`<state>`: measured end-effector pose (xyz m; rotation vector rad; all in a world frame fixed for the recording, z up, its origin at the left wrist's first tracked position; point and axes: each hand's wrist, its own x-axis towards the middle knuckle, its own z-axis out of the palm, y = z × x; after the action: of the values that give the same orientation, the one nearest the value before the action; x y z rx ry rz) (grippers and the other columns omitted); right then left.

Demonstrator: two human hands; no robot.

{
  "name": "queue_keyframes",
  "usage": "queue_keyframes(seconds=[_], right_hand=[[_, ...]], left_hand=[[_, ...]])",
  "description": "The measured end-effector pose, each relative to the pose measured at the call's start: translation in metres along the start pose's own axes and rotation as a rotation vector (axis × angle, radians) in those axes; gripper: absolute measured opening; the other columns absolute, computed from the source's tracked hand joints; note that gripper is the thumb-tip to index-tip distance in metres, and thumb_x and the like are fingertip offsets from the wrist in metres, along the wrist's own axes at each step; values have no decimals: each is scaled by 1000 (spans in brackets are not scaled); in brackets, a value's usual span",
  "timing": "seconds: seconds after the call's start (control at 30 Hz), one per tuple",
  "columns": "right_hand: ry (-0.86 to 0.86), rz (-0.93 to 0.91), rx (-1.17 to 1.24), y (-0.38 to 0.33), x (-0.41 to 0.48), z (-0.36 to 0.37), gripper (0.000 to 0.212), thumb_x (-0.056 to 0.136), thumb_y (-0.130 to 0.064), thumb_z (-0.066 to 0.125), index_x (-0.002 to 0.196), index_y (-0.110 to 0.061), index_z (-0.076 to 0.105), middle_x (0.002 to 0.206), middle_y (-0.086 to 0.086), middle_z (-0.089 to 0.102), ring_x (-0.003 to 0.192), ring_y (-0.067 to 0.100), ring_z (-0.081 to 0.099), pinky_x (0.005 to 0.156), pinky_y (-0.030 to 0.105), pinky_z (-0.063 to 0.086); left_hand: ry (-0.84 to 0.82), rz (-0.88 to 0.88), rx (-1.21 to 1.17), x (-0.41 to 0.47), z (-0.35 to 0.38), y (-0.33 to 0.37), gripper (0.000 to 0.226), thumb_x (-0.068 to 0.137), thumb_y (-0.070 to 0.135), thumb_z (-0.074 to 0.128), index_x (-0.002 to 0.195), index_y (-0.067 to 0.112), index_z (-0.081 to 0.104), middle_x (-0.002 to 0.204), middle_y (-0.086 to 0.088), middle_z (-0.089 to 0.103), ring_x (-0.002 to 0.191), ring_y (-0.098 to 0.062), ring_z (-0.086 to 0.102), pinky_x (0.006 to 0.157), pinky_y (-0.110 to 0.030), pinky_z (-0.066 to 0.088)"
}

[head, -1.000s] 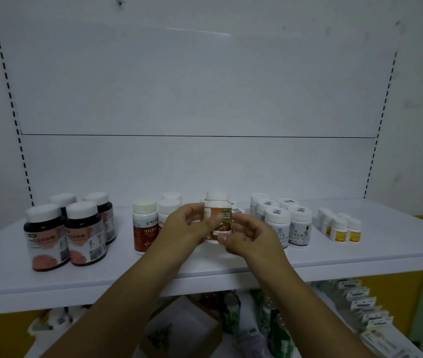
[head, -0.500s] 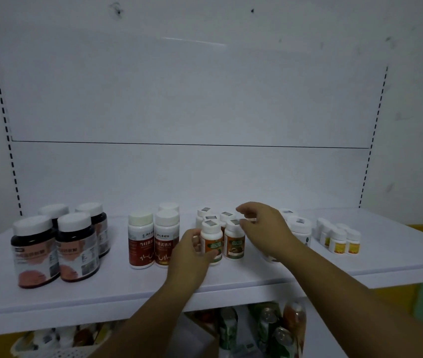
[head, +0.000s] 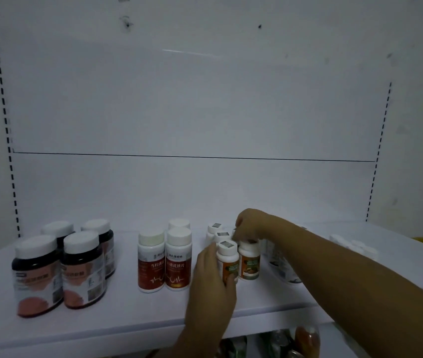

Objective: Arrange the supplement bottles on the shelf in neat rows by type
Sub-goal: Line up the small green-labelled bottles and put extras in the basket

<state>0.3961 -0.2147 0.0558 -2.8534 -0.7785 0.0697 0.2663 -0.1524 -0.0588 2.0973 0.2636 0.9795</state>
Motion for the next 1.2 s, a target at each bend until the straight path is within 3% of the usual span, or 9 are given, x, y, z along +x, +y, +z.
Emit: queue_keyframes(seconds=[0.23, 0.37, 0.47, 0.57, 0.7, 0.8, 0.93, 1.1, 1.2], right_hand=[[265, 23, 129, 13, 2, -14, 37, 84, -29, 62, 111, -3, 65, 114, 11, 66, 101, 23, 62, 86, 32, 52], [478, -16, 307, 19, -19, -32, 38, 85, -34, 62, 112, -7, 65, 112, 8, 64, 91, 18, 58, 78, 29, 49], [474, -95, 624, 21, -43, -44, 33, 84, -31, 65, 104, -5, 69, 105, 9, 68, 88, 23, 65, 81, 37, 57], [378, -177, 902, 17, -73, -55, 28, 85, -28, 65, 95, -2, 70, 97, 12, 69, 81, 20, 68, 69, 26, 58], [275, -245, 978, 4, -107, -57, 34, 85, -31, 64, 94, 1, 68, 87, 10, 70, 71, 15, 68, 62, 22, 54], [241, -247, 916, -3, -125, -52, 49, 84, -41, 62, 100, 5, 61, 87, 9, 70, 69, 13, 68, 59, 20, 55], [231, -215, 877, -6, -136, -46, 65, 79, -57, 52, 108, 1, 57, 92, 11, 70, 77, 20, 68, 72, 29, 58], [270, -198, 846, -11, -140, -37, 58, 82, -59, 48, 105, -7, 58, 90, 3, 68, 83, 19, 67, 73, 31, 57], [274, -250, 877, -12, -141, -33, 33, 85, -48, 56, 94, -16, 63, 92, -1, 69, 82, 14, 67, 76, 32, 57]], left_hand=[[75, 137, 49, -2, 0, -7, 62, 81, 11, 63, 138, 15, 37, 140, -1, 43, 130, -14, 38, 108, -22, 25], [155, 241, -3, -5, -4, -6, 58, 78, 8, 63, 132, 18, 43, 134, -4, 51, 124, -14, 44, 107, -37, 37], [196, 319, -110, -16, -13, 7, 61, 75, 11, 59, 131, 28, 44, 133, 11, 47, 126, 12, 35, 105, -11, 30], [112, -26, -556, -21, -29, 45, 49, 86, 13, 62, 129, 28, 45, 124, 21, 51, 113, 7, 49, 98, -17, 39], [-238, -539, -1259, -8, -45, 74, 42, 84, 32, 55, 117, 6, 55, 110, -15, 69, 94, -26, 69, 78, -34, 57], [-340, -773, -1612, -3, -58, 83, 51, 71, 36, 59, 107, 0, 59, 95, -23, 72, 76, -32, 72, 58, -35, 60], [-356, -820, -1641, -8, -58, 83, 59, 66, 40, 62, 109, 0, 60, 101, -22, 71, 77, -30, 72, 53, -31, 60], [-290, -768, -1632, -15, -59, 78, 51, 67, 32, 62, 109, 2, 60, 94, -21, 72, 77, -30, 72, 61, -34, 60], [-298, -697, -1610, -20, -57, 74, 55, 69, 20, 62, 121, 4, 55, 106, -21, 69, 91, -34, 70, 72, -38, 59]])
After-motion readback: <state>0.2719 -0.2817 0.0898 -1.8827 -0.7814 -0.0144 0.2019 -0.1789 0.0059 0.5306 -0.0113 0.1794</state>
